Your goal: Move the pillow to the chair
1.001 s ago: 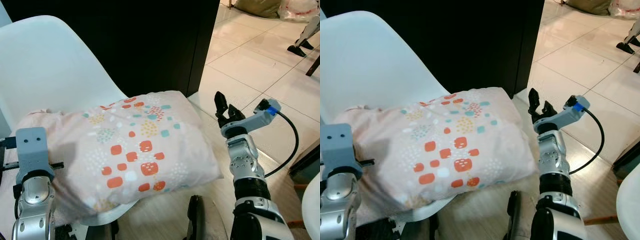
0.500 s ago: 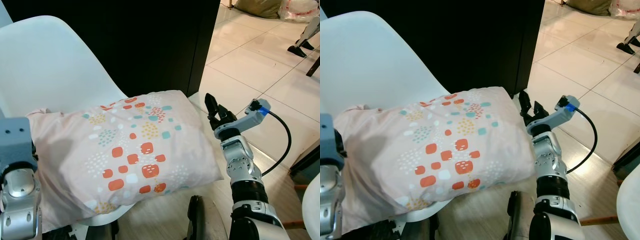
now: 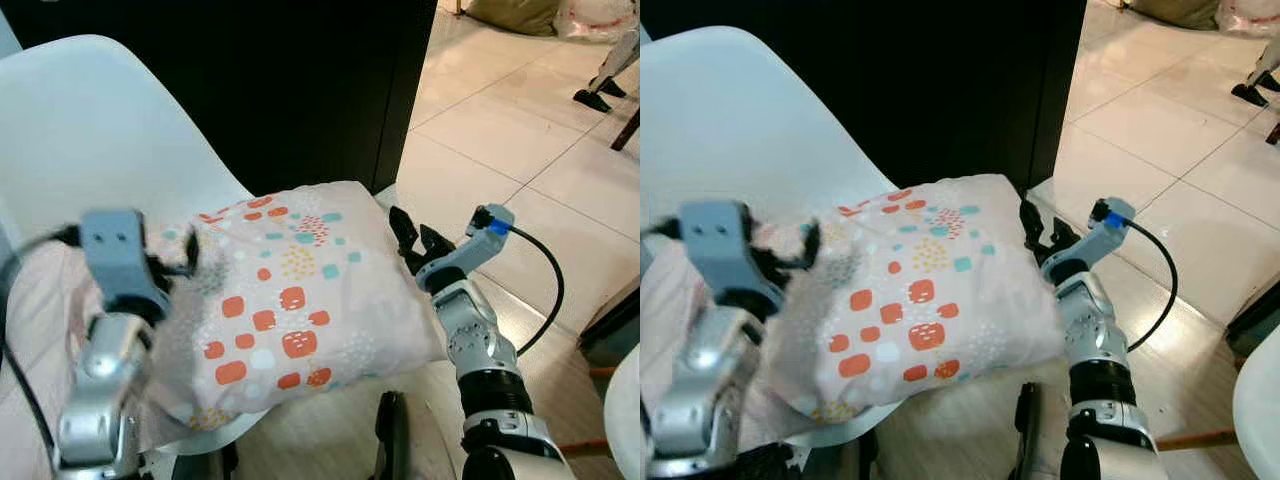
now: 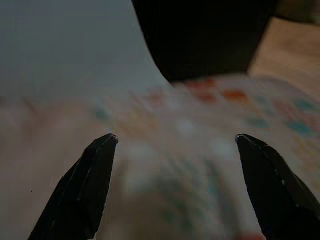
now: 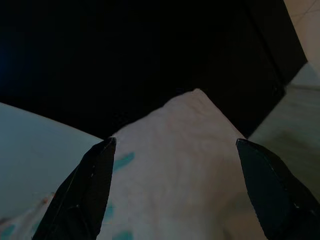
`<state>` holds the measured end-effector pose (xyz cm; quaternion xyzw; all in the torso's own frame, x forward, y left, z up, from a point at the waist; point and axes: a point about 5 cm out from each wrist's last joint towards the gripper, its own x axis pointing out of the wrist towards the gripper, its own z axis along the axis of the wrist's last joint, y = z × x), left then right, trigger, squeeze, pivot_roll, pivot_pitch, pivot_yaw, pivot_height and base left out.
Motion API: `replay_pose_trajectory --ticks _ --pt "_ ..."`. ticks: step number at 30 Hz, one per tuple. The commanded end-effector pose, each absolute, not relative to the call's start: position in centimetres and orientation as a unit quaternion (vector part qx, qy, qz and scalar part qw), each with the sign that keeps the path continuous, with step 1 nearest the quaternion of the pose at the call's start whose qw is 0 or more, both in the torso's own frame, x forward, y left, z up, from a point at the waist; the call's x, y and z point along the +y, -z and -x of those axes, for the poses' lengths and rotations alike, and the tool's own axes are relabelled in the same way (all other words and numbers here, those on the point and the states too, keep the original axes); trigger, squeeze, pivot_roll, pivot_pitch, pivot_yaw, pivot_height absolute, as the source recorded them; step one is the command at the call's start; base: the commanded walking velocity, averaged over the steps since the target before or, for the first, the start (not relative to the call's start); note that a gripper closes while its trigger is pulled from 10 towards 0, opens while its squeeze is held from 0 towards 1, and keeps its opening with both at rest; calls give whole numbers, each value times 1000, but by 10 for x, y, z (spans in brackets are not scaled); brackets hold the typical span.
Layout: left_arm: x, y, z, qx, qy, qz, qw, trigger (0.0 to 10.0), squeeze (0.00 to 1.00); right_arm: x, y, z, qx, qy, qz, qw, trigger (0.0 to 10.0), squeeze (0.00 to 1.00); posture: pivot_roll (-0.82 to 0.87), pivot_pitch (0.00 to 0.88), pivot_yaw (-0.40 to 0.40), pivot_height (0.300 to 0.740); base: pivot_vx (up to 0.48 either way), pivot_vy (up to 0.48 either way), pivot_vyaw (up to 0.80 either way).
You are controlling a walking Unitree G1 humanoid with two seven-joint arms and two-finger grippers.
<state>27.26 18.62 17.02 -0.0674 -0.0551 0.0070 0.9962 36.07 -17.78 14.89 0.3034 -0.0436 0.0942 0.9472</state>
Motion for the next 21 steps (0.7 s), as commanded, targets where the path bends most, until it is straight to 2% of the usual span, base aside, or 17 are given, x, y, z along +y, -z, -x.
replay_pose_trajectory --ticks 1,2,6,10,21 --pt "189 -163 -271 -40 -2 85 996 10000 0 -175 -147 -359 -38 -105 -298 948 10000 0 -11 134 15 555 0 0 0" --pt "185 -157 -270 -40 23 119 992 10000 0 -174 -146 -356 -49 -118 -299 946 10000 0 -13 126 15 555 0 0 0" --pt "177 -155 -271 -50 63 151 985 10000 0 -171 -146 -356 -48 -134 -290 946 10000 0 -16 120 17 575 0 0 0" --pt "166 -150 -277 -44 104 135 984 10000 0 -167 -144 -357 -47 -136 -287 947 10000 0 -24 108 27 595 0 0 0" --pt "154 -157 -297 -60 141 124 980 10000 0 -166 -141 -353 -50 -140 -288 946 10000 0 -40 93 43 640 0 0 0"
